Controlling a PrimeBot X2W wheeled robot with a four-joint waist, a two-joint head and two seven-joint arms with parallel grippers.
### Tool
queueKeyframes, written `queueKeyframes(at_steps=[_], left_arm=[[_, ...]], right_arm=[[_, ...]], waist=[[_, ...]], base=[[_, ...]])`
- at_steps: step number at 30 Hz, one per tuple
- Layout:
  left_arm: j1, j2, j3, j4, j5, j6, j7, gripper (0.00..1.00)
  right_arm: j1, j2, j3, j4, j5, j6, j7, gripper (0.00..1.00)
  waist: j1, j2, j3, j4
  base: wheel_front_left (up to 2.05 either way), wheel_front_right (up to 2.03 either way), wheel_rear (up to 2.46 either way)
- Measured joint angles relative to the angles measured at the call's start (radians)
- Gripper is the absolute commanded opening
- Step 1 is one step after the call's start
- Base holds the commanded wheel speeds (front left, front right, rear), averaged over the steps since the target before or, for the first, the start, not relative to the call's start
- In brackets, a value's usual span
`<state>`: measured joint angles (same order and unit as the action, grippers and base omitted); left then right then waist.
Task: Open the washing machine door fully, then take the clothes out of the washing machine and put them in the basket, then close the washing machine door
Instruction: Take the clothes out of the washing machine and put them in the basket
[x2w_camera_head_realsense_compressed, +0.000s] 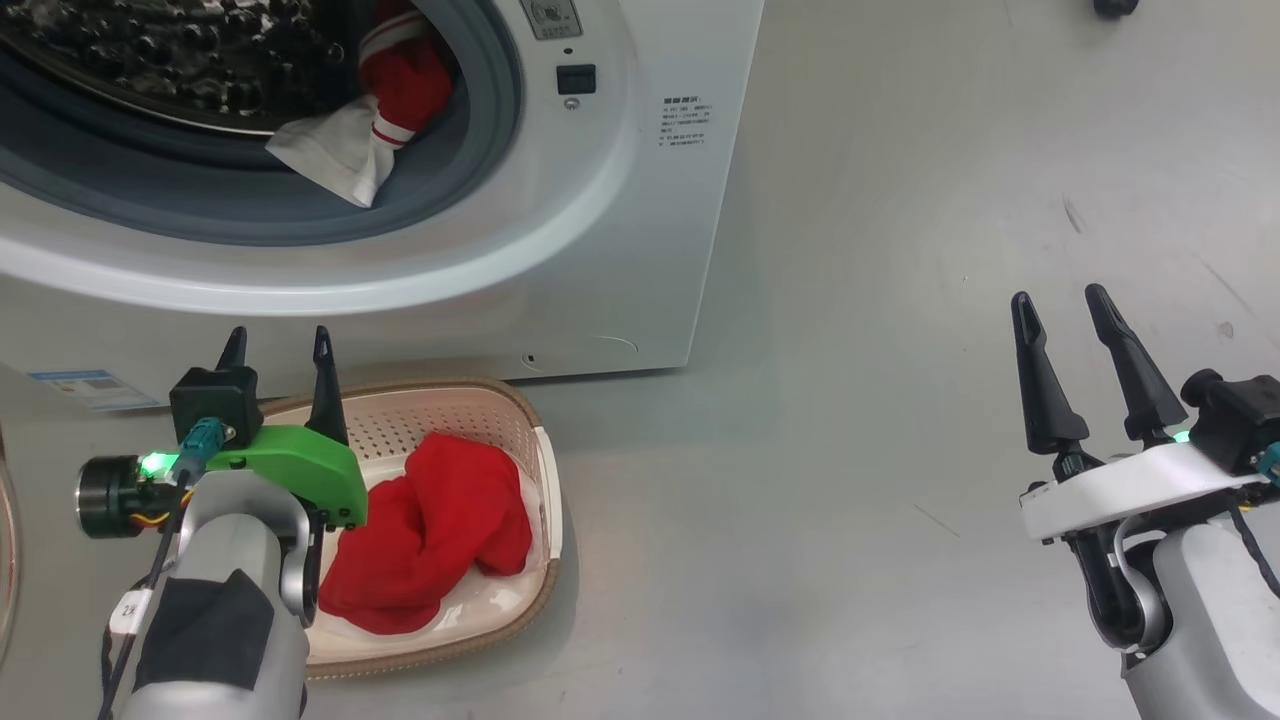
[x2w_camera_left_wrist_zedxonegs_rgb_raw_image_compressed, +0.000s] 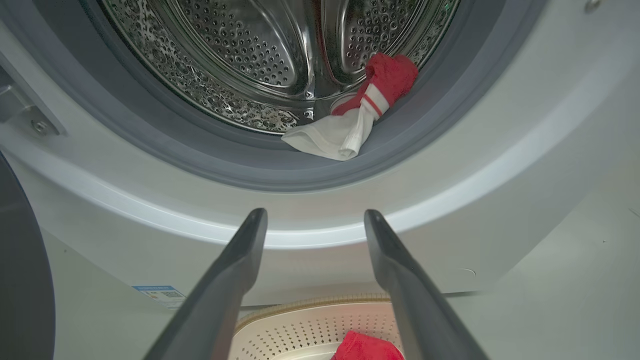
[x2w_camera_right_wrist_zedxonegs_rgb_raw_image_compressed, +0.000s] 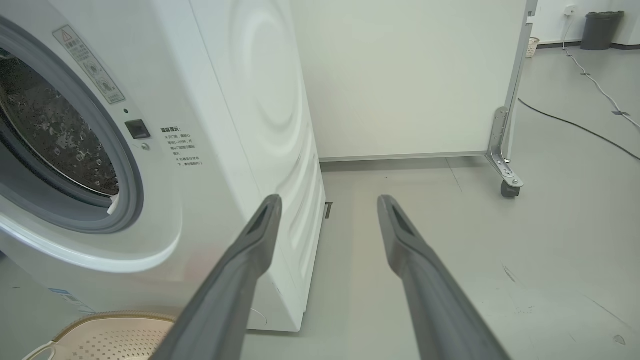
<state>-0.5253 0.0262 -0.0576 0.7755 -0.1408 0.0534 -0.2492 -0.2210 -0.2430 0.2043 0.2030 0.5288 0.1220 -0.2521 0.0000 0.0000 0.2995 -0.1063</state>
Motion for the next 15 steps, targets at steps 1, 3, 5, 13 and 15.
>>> queueKeyframes(at_steps=[1,3,5,13,15], left_arm=[[0.003,0.000,-0.003,-0.019,-0.001,-0.003,0.000,1.00],[0.015,-0.001,-0.009,-0.053,-0.009,-0.010,0.000,1.00],[0.034,0.000,-0.015,-0.087,-0.019,-0.015,-0.002,1.00],[0.132,-0.001,-0.042,-0.205,-0.068,-0.050,-0.002,1.00],[0.155,-0.001,-0.041,-0.233,-0.077,-0.050,-0.002,1.00]], right_arm=[[0.005,0.001,-0.002,0.001,-0.002,0.000,0.000,1.00],[0.016,0.007,-0.005,0.003,-0.003,0.000,0.000,1.00],[0.029,0.011,-0.007,0.005,-0.004,0.000,0.000,1.00],[0.074,0.024,-0.010,0.008,-0.021,0.000,0.000,1.00],[0.078,0.024,-0.010,0.004,-0.021,0.000,0.000,1.00]], waist=[[0.0000,0.0000,-0.010,0.004],[0.0000,0.0000,-0.030,0.012],[0.0000,0.0000,-0.050,0.019],[0.0000,0.0000,-0.123,0.047],[0.0000,0.0000,-0.139,0.052]], base=[[0.00,0.00,0.00],[0.00,0.00,0.00],[0.00,0.00,0.00],[0.00,0.00,0.00],[0.00,0.00,0.00]])
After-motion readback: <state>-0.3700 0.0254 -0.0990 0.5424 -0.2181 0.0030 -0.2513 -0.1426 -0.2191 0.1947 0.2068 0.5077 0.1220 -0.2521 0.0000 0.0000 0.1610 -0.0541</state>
